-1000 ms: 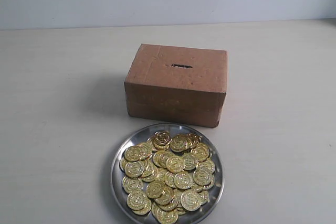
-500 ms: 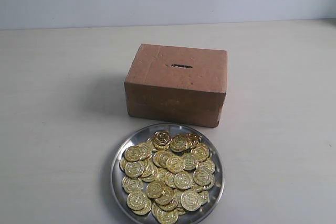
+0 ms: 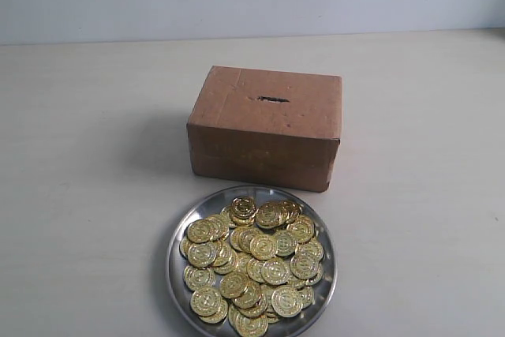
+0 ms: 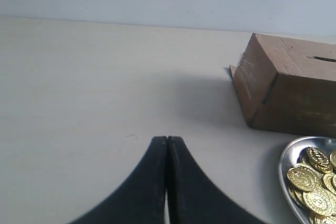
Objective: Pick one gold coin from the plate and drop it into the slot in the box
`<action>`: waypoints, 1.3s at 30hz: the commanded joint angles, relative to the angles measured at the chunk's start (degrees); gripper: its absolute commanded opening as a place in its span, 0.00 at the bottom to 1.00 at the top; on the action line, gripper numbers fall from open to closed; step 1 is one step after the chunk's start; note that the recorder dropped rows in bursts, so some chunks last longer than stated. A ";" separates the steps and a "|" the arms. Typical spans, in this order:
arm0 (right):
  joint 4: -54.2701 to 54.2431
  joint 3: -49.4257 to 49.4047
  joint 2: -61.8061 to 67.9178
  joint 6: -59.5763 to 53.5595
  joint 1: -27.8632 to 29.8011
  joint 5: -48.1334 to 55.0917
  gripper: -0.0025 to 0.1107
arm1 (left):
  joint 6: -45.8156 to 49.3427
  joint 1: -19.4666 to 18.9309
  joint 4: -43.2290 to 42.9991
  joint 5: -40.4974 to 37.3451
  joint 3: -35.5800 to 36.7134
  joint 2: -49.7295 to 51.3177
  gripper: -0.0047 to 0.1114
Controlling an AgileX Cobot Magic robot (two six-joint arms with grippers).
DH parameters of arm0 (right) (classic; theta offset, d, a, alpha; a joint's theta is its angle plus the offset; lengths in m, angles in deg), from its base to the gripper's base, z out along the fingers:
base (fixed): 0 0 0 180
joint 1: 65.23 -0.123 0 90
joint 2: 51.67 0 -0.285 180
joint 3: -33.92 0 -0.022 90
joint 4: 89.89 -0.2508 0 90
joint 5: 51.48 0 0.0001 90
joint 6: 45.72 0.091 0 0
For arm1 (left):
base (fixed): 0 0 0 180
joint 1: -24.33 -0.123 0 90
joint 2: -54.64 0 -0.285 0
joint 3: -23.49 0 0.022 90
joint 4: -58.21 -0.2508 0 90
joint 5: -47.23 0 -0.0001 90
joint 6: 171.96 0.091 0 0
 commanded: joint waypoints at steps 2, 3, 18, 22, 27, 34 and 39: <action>-0.01 -0.27 -0.38 0.00 0.35 -0.21 0.02 | -3.02 -0.15 -2.21 0.34 0.20 -0.35 0.04; -0.01 -0.27 -0.38 0.00 0.35 -0.21 0.02 | -4.25 -0.15 -2.86 0.34 0.20 -0.35 0.04; -0.01 -0.27 -0.38 0.00 0.35 -0.21 0.02 | -6.91 -0.15 -4.48 0.34 0.20 -0.35 0.04; -0.01 -0.27 -0.38 0.00 0.35 -0.21 0.02 | -6.93 -0.15 -4.48 0.34 0.20 -0.35 0.04; -0.01 -0.27 -0.38 0.00 0.35 -0.21 0.02 | -6.93 -0.15 -4.48 0.34 0.20 -0.35 0.04; -0.01 -0.27 -0.38 0.00 0.35 -0.21 0.02 | -6.93 -0.15 -4.48 0.34 0.20 -0.35 0.04; -0.01 -0.27 -0.38 0.00 0.35 -0.21 0.02 | -6.93 -0.15 -4.48 0.34 0.20 -0.35 0.04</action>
